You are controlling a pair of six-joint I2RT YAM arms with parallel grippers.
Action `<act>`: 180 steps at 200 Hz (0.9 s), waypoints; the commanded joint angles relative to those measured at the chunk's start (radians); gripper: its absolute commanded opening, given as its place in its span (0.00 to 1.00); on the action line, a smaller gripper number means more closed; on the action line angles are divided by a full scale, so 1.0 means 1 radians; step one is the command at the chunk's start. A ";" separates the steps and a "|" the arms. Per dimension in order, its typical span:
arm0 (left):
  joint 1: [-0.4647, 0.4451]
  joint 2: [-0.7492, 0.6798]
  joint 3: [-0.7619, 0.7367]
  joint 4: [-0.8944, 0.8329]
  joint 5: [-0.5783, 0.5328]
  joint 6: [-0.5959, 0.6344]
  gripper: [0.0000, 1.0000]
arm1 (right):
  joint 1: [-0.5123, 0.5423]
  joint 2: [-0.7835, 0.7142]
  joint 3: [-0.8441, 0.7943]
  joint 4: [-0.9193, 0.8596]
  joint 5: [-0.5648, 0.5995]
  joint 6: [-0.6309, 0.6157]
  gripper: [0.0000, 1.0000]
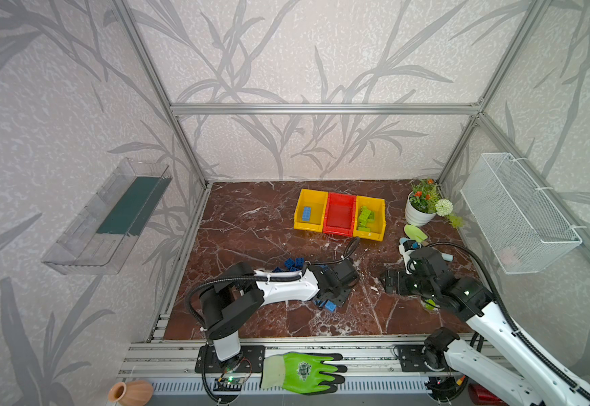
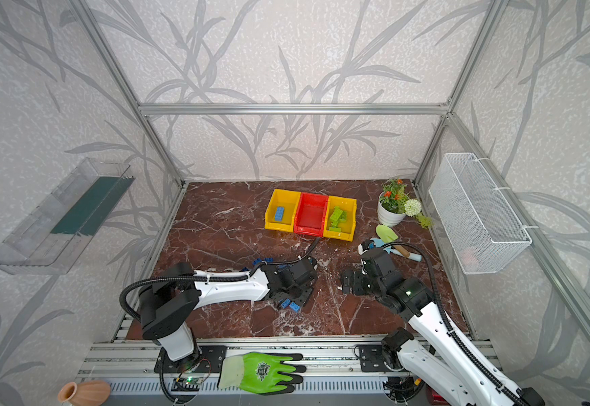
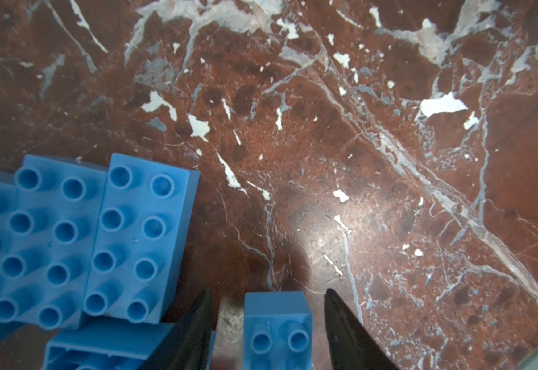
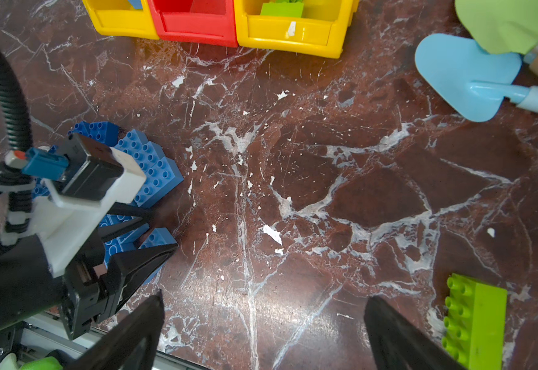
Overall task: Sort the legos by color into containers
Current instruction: 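Close the left gripper on the blue 2x2 brick and lift it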
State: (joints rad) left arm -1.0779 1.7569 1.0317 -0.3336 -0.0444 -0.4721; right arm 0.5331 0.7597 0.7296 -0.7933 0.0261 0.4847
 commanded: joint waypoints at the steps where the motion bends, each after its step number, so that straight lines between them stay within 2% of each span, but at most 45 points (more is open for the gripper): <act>1: 0.000 0.001 0.001 -0.032 0.010 -0.043 0.55 | 0.002 -0.013 -0.010 -0.018 0.009 0.009 0.97; 101: -0.038 -0.027 -0.044 -0.084 -0.023 -0.094 0.47 | 0.002 -0.026 -0.015 -0.020 0.009 0.012 0.97; 119: -0.042 -0.021 -0.041 -0.092 -0.024 -0.098 0.42 | 0.001 -0.026 -0.014 -0.024 0.011 0.013 0.97; 169: -0.047 0.003 -0.016 -0.126 -0.034 -0.097 0.12 | 0.002 -0.026 -0.013 -0.019 0.011 0.013 0.97; 180: -0.046 0.002 -0.005 -0.137 -0.042 -0.094 0.10 | 0.002 -0.026 -0.013 -0.017 0.007 0.011 0.97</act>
State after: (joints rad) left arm -1.1191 1.7527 1.0016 -0.3935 -0.0601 -0.5591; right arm 0.5331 0.7444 0.7238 -0.7940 0.0265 0.4900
